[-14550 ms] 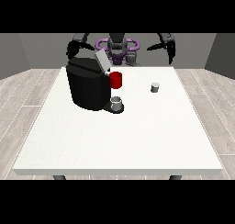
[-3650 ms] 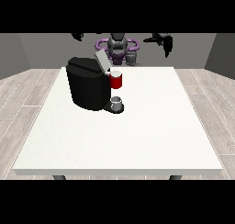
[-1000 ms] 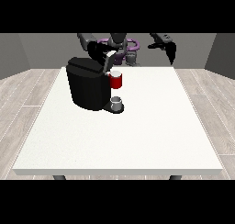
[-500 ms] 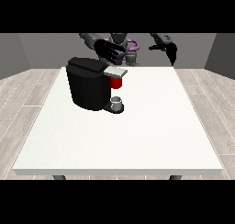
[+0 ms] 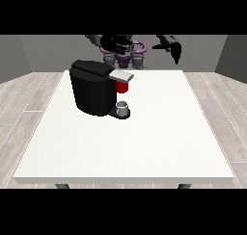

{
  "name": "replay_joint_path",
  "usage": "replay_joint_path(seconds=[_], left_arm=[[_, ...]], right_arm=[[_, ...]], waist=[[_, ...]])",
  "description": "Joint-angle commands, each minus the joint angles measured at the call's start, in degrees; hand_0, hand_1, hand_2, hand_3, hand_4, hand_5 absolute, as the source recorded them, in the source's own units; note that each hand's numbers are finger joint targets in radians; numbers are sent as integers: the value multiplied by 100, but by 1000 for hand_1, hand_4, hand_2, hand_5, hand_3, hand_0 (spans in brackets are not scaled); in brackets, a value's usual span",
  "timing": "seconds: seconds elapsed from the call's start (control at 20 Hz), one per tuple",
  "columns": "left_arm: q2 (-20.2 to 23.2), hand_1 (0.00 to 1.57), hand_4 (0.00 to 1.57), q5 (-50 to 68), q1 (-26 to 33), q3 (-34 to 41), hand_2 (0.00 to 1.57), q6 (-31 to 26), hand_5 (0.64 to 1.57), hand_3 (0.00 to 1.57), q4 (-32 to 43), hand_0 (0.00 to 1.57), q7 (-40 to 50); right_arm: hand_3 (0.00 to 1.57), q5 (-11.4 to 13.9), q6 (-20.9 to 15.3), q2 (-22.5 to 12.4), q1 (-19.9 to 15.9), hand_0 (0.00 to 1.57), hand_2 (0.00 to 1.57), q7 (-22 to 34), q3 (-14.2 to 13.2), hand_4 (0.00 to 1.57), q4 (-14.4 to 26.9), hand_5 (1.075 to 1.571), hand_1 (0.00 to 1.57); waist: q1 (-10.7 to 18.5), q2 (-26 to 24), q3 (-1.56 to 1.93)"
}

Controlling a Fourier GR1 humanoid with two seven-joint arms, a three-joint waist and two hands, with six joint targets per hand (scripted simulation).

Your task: Insert the coffee pod into the coffee machine and close the lid

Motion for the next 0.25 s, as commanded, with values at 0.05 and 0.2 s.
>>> replay_joint_path(seconds=[0.05,0.2], left_arm=[[52,0,192,87,-50,136,0,-32,1571,0,317,0,-218],[-13,0,192,61,368,143,0,14,1571,0,357,0,-378]], right_arm=[[0,-770,-178,149,893,0,0,-333,534,286,-531,1571,0],[0,-875,-517,152,1821,0,0,-513,800,157,-685,1571,0]], waist=[[-354,-239,0],[-525,-510,0]])
